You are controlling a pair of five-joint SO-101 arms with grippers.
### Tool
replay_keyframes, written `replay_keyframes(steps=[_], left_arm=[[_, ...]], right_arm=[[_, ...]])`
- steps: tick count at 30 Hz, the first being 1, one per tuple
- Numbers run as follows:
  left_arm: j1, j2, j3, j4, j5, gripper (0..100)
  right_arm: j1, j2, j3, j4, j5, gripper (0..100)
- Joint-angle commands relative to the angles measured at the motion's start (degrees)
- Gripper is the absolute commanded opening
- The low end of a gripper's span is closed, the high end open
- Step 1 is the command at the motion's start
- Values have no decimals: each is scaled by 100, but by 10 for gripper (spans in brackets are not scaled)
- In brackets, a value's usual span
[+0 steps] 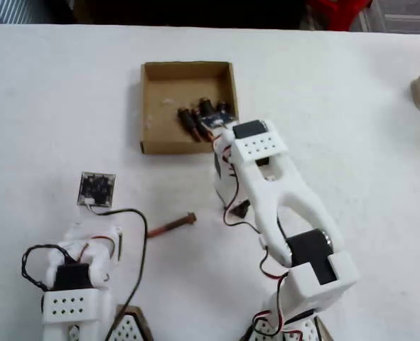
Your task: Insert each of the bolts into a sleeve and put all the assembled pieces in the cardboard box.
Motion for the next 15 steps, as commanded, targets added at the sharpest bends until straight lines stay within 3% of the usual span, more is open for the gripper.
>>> replay_keyframes(steps=[1, 6, 15], left_arm=[[-48, -31, -149, 0, -35, 24], [-48, -31, -149, 0, -35, 24], [-48, -31, -149, 0, -35, 24]], right_arm=[[40, -101, -211, -40, 484, 21], [40, -92, -193, -48, 1978, 22], [13, -145, 440, -760, 2875, 92]])
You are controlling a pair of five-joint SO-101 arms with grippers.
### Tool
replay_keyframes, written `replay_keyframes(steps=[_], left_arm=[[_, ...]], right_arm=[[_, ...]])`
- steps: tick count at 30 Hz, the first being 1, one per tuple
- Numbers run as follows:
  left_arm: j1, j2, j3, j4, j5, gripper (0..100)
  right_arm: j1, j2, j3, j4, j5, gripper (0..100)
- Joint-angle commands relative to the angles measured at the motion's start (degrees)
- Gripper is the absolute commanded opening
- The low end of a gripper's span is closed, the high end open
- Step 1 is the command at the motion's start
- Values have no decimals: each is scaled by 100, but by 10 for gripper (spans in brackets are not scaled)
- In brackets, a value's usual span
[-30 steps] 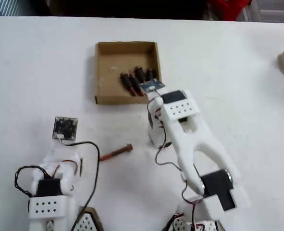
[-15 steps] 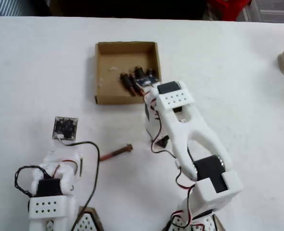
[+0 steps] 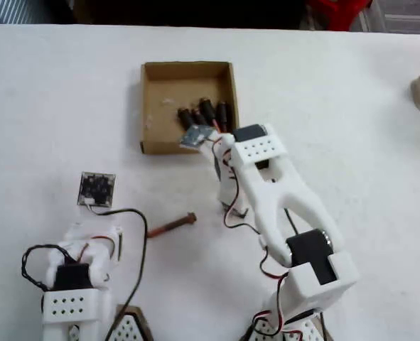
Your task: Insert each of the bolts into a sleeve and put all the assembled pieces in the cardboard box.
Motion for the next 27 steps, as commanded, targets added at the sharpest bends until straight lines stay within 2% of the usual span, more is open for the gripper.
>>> replay_keyframes(steps=[1, 17, 22, 27], left_arm=[[-48, -31, -149, 0, -35, 24], [-48, -31, -149, 0, -35, 24], [-48, -31, -149, 0, -35, 24], [-48, -31, -149, 0, -35, 24]], right_arm=[[31, -145, 158, -374, 193, 87], [13, -101, 1284, -1903, 237, 85], [48, -145, 1565, -2026, 545, 128], [57, -136, 1574, -2044, 545, 8]])
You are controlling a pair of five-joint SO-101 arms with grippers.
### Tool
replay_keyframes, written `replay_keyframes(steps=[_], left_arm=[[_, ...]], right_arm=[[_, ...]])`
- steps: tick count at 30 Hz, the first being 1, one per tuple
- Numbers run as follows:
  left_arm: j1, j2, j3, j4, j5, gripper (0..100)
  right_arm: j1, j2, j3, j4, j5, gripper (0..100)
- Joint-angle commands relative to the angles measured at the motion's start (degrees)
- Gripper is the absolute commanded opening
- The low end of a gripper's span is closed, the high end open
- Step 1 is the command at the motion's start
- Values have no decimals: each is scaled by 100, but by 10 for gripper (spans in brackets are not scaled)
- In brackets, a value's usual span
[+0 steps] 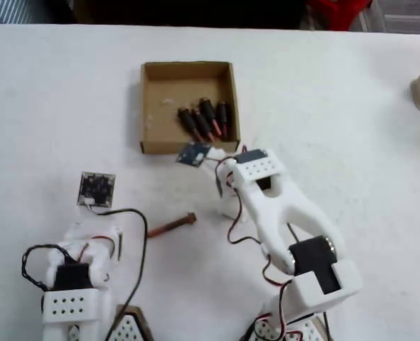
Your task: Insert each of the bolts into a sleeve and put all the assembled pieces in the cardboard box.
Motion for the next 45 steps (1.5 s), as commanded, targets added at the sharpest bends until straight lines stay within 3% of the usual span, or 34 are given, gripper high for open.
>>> replay_keyframes(steps=[1, 6, 12, 21, 28, 40, 45], left_arm=[[-48, -31, -149, 0, -35, 24], [-48, -31, -149, 0, -35, 24], [-48, -31, -149, 0, -35, 24], [-48, -31, -149, 0, -35, 24], [-48, -31, -149, 0, -35, 24], [-48, -31, -149, 0, -35, 24], [-48, -31, -149, 0, -35, 24]], right_arm=[[66, 31, 62, -31, 79, 20], [233, -127, 9, 110, -79, 17], [224, -1780, 378, 734, -70, 17], [-637, -4453, 1565, 497, -712, 16], [-945, -5552, 2673, -1631, -2286, 16], [-813, -5815, 3367, -2958, -2391, 16], [-541, -5824, 4404, -4804, -2409, 16]])
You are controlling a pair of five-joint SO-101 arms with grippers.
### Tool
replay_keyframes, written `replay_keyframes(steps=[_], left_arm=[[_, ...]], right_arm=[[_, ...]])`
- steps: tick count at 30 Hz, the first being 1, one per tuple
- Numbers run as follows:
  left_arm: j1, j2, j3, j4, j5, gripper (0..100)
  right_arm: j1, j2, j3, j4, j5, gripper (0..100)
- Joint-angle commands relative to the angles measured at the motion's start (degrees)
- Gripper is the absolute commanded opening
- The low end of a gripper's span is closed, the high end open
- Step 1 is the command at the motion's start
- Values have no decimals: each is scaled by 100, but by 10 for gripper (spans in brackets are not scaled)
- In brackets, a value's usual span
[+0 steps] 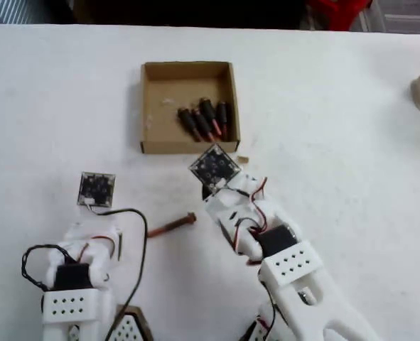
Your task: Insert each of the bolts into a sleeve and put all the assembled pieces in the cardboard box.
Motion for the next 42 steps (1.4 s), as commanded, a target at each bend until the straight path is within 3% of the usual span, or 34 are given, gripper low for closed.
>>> replay_keyframes(steps=[1, 5, 11, 16, 21, 34, 42], left_arm=[[-48, -31, -149, 0, -35, 24], [-48, -31, -149, 0, -35, 24], [-48, -31, -149, 0, -35, 24], [-48, -31, -149, -9, -35, 24], [-31, -31, -149, -9, -35, 24], [-13, -31, -35, -484, -26, 24], [110, -31, -35, -826, -26, 24]], right_arm=[[233, -207, 695, -1631, -149, 16], [462, -207, 1591, -3477, -879, 16], [892, -207, 1908, -4048, -1222, 16], [1235, -154, 2356, -5156, -1582, 16], [1684, -171, 2347, -5156, -2180, 15], [2193, -154, 2347, -4602, -2822, 15], [2484, -163, 2347, -4936, -3024, 14]])
